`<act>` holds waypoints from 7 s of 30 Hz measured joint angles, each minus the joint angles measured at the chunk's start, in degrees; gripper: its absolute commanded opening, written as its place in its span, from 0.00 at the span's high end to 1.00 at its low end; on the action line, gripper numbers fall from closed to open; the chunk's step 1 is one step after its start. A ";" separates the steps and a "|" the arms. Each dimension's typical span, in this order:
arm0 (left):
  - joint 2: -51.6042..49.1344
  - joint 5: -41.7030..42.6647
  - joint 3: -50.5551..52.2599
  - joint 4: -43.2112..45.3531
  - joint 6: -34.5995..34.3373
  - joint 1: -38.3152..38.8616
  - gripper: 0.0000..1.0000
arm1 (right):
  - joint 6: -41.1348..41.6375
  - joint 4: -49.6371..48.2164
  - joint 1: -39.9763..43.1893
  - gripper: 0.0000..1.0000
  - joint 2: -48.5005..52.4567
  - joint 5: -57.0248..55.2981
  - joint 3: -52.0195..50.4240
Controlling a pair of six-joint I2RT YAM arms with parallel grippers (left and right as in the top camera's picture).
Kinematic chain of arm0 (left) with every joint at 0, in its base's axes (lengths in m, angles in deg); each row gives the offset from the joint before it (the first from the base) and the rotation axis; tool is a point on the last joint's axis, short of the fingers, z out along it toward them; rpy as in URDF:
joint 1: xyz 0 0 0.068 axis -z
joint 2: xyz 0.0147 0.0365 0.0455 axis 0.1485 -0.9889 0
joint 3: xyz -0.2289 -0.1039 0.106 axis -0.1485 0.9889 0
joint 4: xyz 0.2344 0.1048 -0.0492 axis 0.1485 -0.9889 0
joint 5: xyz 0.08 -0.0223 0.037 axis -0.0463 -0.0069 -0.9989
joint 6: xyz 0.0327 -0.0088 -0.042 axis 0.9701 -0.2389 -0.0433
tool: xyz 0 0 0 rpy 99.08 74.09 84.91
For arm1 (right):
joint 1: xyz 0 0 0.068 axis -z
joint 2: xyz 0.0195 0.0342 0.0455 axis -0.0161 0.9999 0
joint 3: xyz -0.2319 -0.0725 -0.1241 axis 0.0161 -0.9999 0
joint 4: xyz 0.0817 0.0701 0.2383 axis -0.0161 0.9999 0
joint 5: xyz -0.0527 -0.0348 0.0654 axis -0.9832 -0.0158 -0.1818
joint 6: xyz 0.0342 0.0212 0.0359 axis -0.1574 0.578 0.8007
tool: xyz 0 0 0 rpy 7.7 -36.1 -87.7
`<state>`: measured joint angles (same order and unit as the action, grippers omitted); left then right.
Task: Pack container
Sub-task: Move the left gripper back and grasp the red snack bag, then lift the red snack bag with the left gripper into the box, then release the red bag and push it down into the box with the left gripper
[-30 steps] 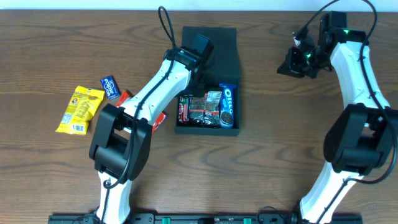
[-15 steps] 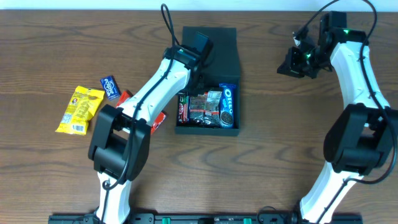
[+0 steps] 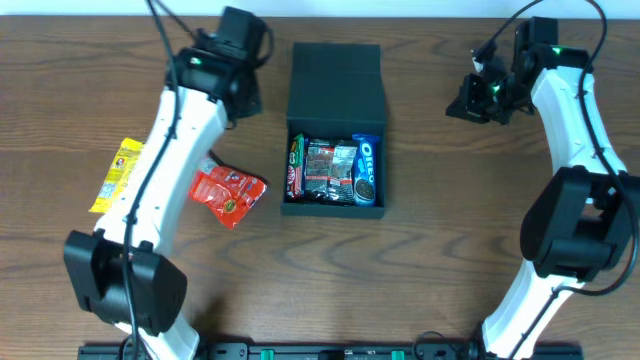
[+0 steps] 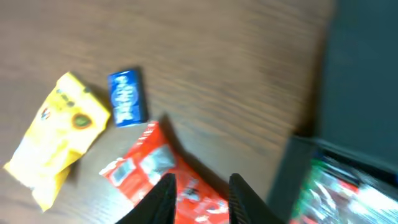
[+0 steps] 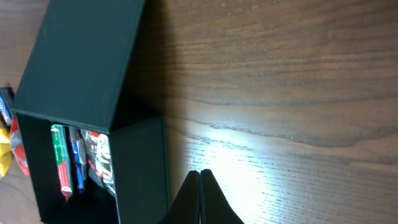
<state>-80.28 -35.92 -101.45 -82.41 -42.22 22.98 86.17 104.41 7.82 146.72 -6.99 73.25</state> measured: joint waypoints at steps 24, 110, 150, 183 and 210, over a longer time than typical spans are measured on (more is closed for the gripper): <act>-0.33 13.42 22.21 3.45 -14.32 -10.51 0.31 | 0.02 -1.73 0.00 0.98 0.00 0.02 0.00; -7.50 13.22 6.34 10.97 28.85 23.76 0.62 | -30.10 14.99 1.46 0.98 0.00 13.81 0.00; -8.24 28.52 6.08 5.84 33.92 23.17 0.94 | -30.47 14.16 1.46 0.99 0.00 13.81 0.00; -8.46 34.03 8.15 8.17 34.51 18.99 0.94 | -34.75 17.00 1.46 0.99 0.00 13.97 0.00; -13.38 37.55 16.00 21.55 25.29 18.78 0.94 | -35.17 16.70 1.46 0.99 0.00 13.97 0.00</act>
<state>-93.66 1.63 -85.45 -60.85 -16.93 41.75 51.00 121.11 9.28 146.72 6.98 73.25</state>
